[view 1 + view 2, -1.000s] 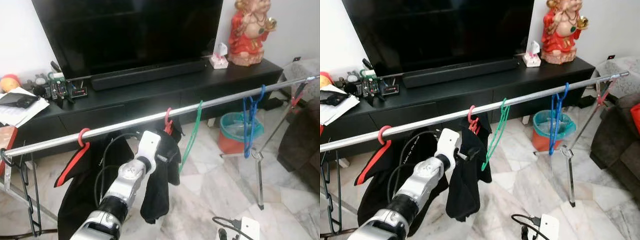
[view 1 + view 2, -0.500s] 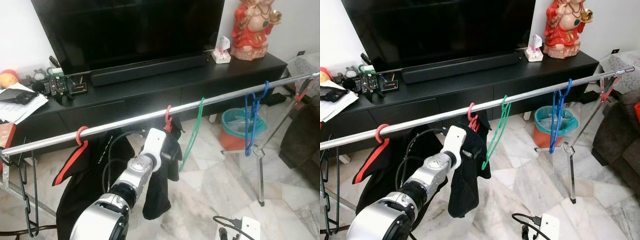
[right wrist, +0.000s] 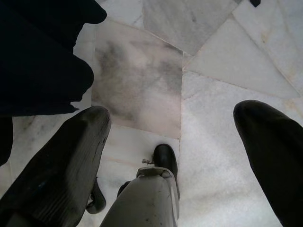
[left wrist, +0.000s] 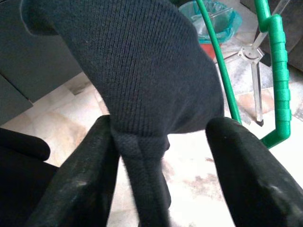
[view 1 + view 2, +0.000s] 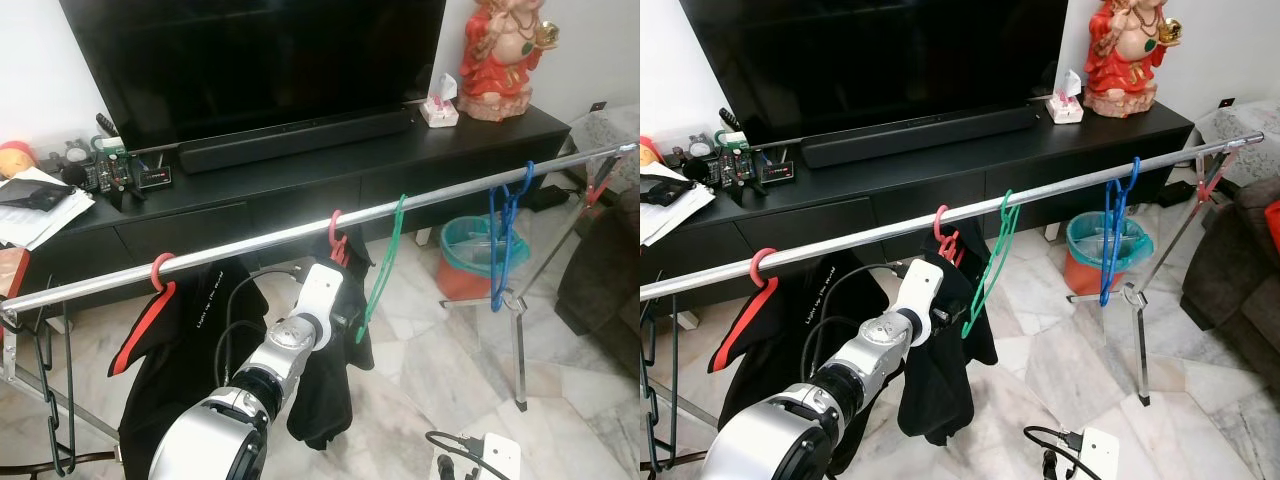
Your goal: Hang hanger
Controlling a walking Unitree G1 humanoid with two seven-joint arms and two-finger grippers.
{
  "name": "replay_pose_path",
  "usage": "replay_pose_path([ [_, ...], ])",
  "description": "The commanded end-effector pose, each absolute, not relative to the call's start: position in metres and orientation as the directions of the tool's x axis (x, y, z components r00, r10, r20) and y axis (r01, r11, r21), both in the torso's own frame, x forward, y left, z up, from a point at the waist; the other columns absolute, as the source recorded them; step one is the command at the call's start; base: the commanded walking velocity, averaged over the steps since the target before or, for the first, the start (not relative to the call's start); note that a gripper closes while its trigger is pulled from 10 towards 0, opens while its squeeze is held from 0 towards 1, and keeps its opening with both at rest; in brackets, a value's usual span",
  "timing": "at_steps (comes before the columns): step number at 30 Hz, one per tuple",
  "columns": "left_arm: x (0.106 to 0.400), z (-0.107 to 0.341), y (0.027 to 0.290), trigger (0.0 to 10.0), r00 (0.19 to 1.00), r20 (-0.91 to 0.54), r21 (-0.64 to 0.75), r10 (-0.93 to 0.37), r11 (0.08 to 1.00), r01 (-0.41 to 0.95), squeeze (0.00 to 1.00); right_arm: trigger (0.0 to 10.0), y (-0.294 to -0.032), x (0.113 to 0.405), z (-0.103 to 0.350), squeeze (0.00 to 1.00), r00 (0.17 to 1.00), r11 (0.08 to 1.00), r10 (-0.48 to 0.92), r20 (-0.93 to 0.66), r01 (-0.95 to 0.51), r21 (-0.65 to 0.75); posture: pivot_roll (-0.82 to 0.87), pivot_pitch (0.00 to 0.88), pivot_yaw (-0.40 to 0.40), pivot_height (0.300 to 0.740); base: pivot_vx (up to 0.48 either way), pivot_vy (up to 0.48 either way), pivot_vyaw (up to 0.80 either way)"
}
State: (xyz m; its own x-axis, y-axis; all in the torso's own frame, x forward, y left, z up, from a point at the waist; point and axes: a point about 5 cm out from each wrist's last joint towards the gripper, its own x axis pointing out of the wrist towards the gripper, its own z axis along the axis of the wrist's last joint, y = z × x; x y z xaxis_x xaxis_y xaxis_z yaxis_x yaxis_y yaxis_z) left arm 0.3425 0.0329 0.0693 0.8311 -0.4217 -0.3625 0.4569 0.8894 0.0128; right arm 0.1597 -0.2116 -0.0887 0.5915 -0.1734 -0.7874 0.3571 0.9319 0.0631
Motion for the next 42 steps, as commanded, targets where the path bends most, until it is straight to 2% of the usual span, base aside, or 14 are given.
replay_pose_path([
  [1, 0.347, 0.074, 0.034, 0.0, 0.839, -0.351, 0.02, -0.416, 0.892, 0.451, 0.0, 10.0, -0.211, 0.16, -0.089, 0.0, 0.59, 0.926, -0.176, -0.788, 0.371, 0.071, -0.01, 0.0, 0.055, 0.74, 0.0, 0.0, 0.0],
  [30, 0.349, 0.075, 0.043, 0.0, 0.864, -0.331, 0.039, -0.378, 0.91, 0.413, 0.0, 10.0, -0.209, 0.159, -0.09, 0.0, 0.587, 0.927, -0.172, -0.791, 0.368, 0.071, 0.0, 0.0, 0.053, 0.74, 0.0, 0.0, 0.0],
  [35, 0.351, 0.079, 0.044, 0.0, 0.878, -0.293, 0.028, -0.379, 0.914, 0.404, 0.0, 10.0, -0.209, 0.159, -0.09, 0.0, 0.587, 0.927, -0.172, -0.791, 0.368, 0.072, 0.0, 0.0, 0.052, 0.74, 0.0, 0.0, 0.0],
  [36, 0.352, 0.085, 0.043, 0.0, 0.885, -0.245, 0.008, -0.395, 0.912, 0.409, 0.0, 10.0, -0.209, 0.159, -0.09, 0.0, 0.587, 0.927, -0.172, -0.791, 0.368, 0.072, 0.0, 0.0, 0.051, 0.74, 0.0, 0.0, 0.0],
  [37, 0.353, 0.088, 0.042, 0.5, 0.888, -0.218, -0.001, -0.404, 0.91, 0.414, 0.0, 10.0, -0.209, 0.159, -0.09, 0.0, 0.587, 0.927, -0.172, -0.791, 0.368, 0.072, 0.0, 0.0, 0.05, 0.74, 0.0, 0.0, 0.0],
  [38, 0.353, 0.092, 0.042, 10.0, 0.891, -0.18, -0.015, -0.416, 0.907, 0.42, 0.0, 10.0, -0.209, 0.159, -0.09, 0.0, 0.587, 0.927, -0.171, -0.791, 0.367, 0.072, 0.0, 0.0, 0.051, 0.74, 0.0, 0.0, 0.0],
  [42, 0.352, 0.096, 0.043, 10.0, 0.895, -0.129, -0.021, -0.428, 0.903, 0.429, 0.0, 10.0, -0.209, 0.158, -0.09, 0.0, 0.586, 0.927, -0.171, -0.792, 0.367, 0.072, 0.0, 0.0, 0.051, 0.74, 0.0, 0.0, 0.0],
])
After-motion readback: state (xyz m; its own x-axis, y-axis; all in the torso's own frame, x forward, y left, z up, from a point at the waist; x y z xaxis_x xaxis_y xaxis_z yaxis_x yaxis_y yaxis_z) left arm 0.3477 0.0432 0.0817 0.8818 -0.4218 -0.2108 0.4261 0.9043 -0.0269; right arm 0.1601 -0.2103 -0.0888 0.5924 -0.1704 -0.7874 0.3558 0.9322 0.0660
